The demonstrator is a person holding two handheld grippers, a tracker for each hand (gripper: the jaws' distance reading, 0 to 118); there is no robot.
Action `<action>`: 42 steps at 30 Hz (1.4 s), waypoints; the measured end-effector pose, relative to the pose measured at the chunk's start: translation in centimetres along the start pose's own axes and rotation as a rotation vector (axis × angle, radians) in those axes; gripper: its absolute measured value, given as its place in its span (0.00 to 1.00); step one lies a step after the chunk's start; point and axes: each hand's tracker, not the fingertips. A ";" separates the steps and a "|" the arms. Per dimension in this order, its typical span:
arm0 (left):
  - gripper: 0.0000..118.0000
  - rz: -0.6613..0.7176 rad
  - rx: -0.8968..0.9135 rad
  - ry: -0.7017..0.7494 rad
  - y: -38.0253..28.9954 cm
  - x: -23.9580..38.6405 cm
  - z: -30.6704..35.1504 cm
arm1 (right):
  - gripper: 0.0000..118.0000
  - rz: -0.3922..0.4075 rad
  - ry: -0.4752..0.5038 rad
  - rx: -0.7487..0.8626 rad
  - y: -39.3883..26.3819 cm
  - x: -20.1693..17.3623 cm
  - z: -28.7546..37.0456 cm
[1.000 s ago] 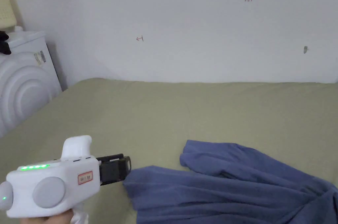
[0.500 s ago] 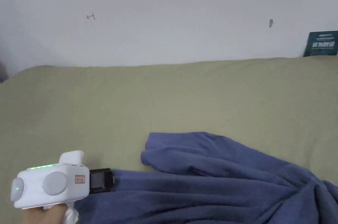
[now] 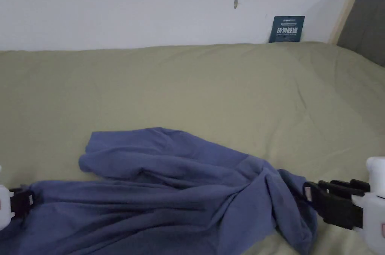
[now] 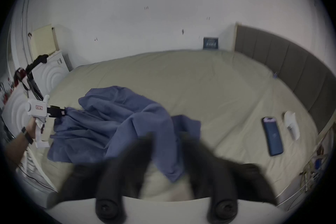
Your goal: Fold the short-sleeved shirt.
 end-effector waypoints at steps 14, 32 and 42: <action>0.02 -0.013 0.022 -0.019 -0.9 1.3 0.0 | 0.06 0.139 -0.022 -0.051 0.0 -4.6 -10.7; 0.02 -0.073 0.346 -0.108 9.4 5.0 12.6 | 0.06 0.195 0.080 0.253 14.0 -10.0 -5.8; 0.02 -0.158 0.534 -0.067 20.3 7.1 20.1 | 0.06 0.320 0.074 0.448 26.1 -15.2 -4.4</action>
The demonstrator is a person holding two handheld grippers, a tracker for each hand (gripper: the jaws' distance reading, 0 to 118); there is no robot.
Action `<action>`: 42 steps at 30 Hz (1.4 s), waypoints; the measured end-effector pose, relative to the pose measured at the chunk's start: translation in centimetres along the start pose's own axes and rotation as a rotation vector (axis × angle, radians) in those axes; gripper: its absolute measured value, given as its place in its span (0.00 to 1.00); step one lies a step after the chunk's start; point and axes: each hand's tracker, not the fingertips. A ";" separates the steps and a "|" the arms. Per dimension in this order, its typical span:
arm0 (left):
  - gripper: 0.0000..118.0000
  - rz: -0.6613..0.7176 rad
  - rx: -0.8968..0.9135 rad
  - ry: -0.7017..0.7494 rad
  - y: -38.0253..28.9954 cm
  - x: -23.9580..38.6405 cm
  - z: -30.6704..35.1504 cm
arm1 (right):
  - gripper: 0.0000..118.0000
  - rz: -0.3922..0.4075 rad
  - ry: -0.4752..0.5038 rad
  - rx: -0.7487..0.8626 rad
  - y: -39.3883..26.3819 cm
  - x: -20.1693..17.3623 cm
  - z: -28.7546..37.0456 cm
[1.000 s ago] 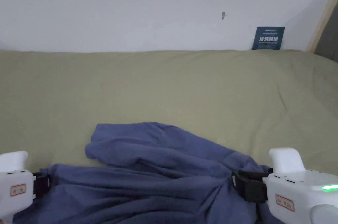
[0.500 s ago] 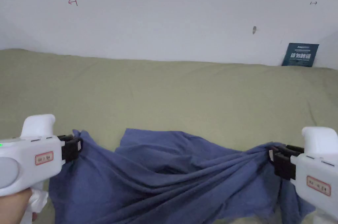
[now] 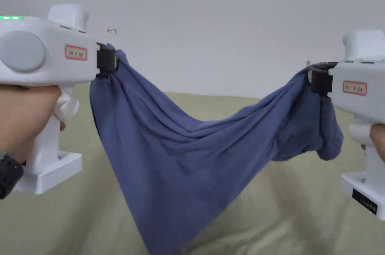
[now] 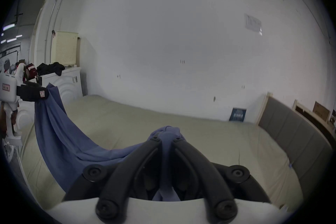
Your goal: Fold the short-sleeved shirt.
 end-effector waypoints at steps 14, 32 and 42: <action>0.02 -0.057 0.076 0.051 7.4 0.0 -0.8 | 0.06 -0.028 -0.034 0.085 6.9 1.2 -3.5; 0.02 -0.061 -0.009 0.029 -3.4 -2.1 1.6 | 0.06 -0.064 0.035 -0.042 -3.0 2.7 -0.8; 0.02 0.027 -0.118 0.001 -17.0 -3.5 10.2 | 0.06 -0.170 0.088 -0.212 -13.8 4.7 5.4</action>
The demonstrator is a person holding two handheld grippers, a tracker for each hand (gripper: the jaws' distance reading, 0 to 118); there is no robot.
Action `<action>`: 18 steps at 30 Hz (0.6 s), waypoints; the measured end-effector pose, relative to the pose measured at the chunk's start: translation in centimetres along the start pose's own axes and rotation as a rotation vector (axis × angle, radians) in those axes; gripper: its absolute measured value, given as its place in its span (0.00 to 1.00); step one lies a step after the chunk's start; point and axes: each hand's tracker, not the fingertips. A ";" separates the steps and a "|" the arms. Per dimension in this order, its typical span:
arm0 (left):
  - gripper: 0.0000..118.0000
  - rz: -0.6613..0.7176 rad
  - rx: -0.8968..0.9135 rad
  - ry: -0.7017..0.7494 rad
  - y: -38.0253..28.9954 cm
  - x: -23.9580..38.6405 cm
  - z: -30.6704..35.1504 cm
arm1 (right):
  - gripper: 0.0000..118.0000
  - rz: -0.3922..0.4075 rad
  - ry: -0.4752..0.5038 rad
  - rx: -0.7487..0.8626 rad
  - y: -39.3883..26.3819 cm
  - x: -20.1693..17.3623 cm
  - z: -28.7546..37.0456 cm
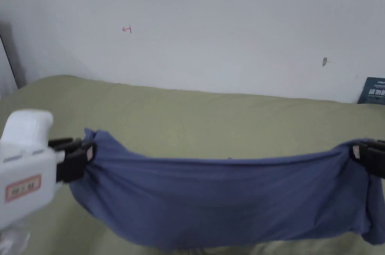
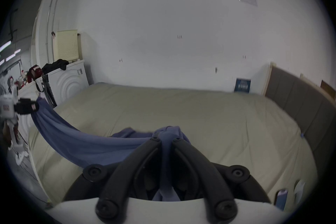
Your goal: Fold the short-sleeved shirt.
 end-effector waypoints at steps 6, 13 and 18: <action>0.02 -0.017 -0.176 -0.062 -8.4 1.7 3.4 | 0.06 -0.042 0.042 -0.131 -5.7 0.2 2.7; 0.02 0.024 -0.351 -0.097 -16.3 2.2 5.0 | 0.06 -0.068 0.016 -0.269 -11.6 0.7 5.0; 0.43 0.105 -0.381 -0.102 -18.2 1.9 5.2 | 0.22 -0.088 -0.002 -0.321 -14.0 0.8 5.6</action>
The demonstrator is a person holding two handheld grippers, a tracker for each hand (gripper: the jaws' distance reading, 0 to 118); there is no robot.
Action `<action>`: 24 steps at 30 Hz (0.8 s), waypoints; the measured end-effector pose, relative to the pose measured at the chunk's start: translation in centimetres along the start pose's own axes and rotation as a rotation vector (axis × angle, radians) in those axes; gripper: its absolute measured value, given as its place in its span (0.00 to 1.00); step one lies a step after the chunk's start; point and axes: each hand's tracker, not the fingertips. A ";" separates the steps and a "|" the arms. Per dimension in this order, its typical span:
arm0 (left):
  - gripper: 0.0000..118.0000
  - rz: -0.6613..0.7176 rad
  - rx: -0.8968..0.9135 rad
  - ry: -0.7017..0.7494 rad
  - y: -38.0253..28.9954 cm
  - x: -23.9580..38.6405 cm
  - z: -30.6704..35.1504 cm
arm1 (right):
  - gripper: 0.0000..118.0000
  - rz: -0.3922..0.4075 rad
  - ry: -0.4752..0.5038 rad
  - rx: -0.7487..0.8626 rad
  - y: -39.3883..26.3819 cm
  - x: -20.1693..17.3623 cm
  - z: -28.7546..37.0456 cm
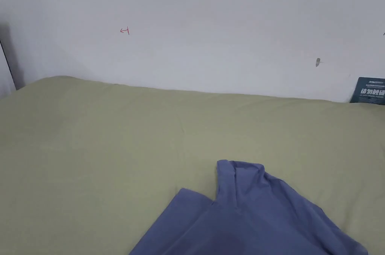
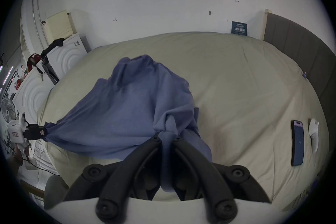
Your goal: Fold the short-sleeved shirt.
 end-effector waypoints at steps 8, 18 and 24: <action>0.98 0.055 0.260 -0.053 -0.9 1.9 3.4 | 0.81 -0.125 0.097 0.105 0.0 -0.8 2.6; 0.00 -0.241 0.464 0.133 5.8 12.1 8.7 | 0.05 0.059 -0.136 0.476 0.6 -10.2 13.5; 0.00 -0.177 0.570 0.159 2.0 15.2 12.1 | 0.01 0.157 -0.176 0.502 -4.6 -13.8 17.5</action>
